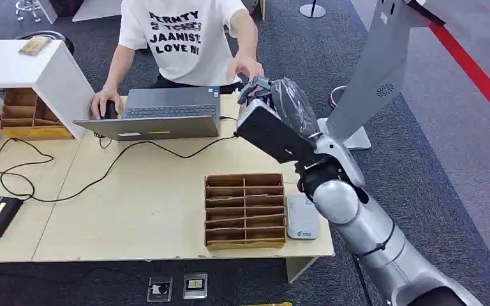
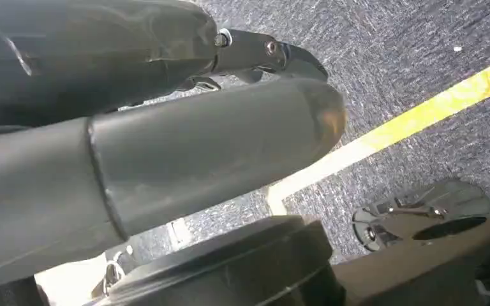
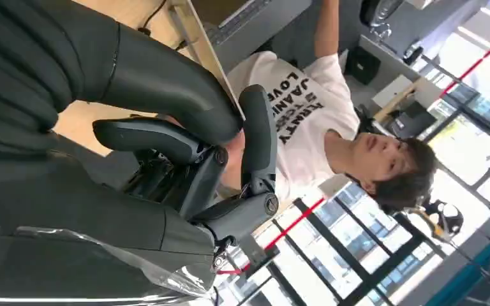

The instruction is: Pass the card to the sensor for recognition and then transmit it.

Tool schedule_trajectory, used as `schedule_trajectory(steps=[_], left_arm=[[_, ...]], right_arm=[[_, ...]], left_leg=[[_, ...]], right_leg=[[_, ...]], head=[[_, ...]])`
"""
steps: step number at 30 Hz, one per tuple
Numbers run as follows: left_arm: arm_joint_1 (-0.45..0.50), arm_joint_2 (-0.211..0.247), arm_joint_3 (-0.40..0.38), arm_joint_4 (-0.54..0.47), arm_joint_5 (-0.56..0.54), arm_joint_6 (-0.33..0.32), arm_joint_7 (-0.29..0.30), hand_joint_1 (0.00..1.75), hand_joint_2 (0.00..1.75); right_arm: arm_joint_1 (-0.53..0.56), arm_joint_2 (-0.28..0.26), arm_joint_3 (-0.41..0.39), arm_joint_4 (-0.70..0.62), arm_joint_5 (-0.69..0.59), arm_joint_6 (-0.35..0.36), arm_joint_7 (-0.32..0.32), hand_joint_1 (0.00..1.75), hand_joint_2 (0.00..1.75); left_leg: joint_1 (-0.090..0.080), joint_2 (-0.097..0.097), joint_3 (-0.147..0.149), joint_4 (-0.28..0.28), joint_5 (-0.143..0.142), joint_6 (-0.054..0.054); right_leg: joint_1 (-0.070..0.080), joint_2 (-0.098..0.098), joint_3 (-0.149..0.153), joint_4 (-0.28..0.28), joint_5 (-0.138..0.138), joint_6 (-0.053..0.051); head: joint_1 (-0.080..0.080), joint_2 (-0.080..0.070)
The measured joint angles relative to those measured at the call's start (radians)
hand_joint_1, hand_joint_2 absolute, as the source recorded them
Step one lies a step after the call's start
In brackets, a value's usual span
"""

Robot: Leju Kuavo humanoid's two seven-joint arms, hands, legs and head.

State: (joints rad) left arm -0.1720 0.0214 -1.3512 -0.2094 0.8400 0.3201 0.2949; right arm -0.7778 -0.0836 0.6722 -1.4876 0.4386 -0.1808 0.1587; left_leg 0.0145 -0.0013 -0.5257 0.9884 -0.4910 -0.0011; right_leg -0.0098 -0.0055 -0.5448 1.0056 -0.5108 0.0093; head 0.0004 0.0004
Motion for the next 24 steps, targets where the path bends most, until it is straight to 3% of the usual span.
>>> schedule_trajectory(steps=[9, 19, 20, 21, 22, 24], left_arm=[[-0.001, -0.001, -0.004, 0.000, 0.004, 0.002, 0.008, 0.00, 0.00], [0.004, -0.001, -0.004, 0.000, 0.010, 0.006, 0.008, 0.00, 0.00], [0.005, -0.001, -0.004, 0.000, 0.012, 0.008, 0.008, 0.00, 0.00], [0.005, -0.001, -0.004, 0.000, 0.013, 0.009, 0.008, 0.00, 0.00], [0.006, -0.001, -0.004, 0.000, 0.014, 0.010, 0.008, 0.00, 0.00], [0.007, -0.001, -0.004, 0.000, 0.015, 0.011, 0.008, 0.00, 0.00]], right_arm=[[-0.150, 0.083, 0.019, 0.341, -0.072, 0.004, -0.047, 1.75, 1.75], [-0.211, 0.127, 0.029, 0.577, -0.119, -0.008, -0.062, 1.75, 1.75], [-0.214, 0.130, 0.029, 0.590, -0.122, -0.008, -0.063, 1.13, 1.75], [-0.216, 0.132, 0.030, 0.603, -0.124, -0.008, -0.063, 0.28, 1.75], [-0.216, 0.134, 0.031, 0.614, -0.124, -0.010, -0.062, 0.07, 1.75], [-0.218, 0.135, 0.034, 0.632, -0.124, -0.013, -0.062, 0.00, 1.75]], left_leg=[[0.000, -0.002, -0.001, 0.000, 0.000, 0.000], [0.000, -0.002, -0.001, 0.000, 0.000, 0.000], [0.000, -0.002, 0.000, 0.000, 0.000, 0.000], [0.000, -0.002, 0.000, 0.000, 0.000, 0.000], [0.000, -0.002, 0.000, 0.000, 0.000, 0.000], [0.000, -0.002, 0.000, 0.000, 0.000, 0.000]], right_leg=[[0.000, -0.002, 0.000, 0.000, 0.000, 0.000], [0.000, -0.002, 0.000, 0.000, 0.000, 0.000], [0.000, -0.002, 0.000, 0.000, 0.000, 0.000], [0.000, -0.002, 0.000, 0.000, 0.000, 0.000], [0.000, -0.002, 0.000, 0.000, 0.000, 0.000], [0.000, -0.002, -0.001, 0.000, 0.000, 0.000]], head=[[0.000, 0.000], [0.000, 0.000], [0.000, 0.000], [0.000, 0.000], [0.000, 0.000], [0.000, 0.000]])
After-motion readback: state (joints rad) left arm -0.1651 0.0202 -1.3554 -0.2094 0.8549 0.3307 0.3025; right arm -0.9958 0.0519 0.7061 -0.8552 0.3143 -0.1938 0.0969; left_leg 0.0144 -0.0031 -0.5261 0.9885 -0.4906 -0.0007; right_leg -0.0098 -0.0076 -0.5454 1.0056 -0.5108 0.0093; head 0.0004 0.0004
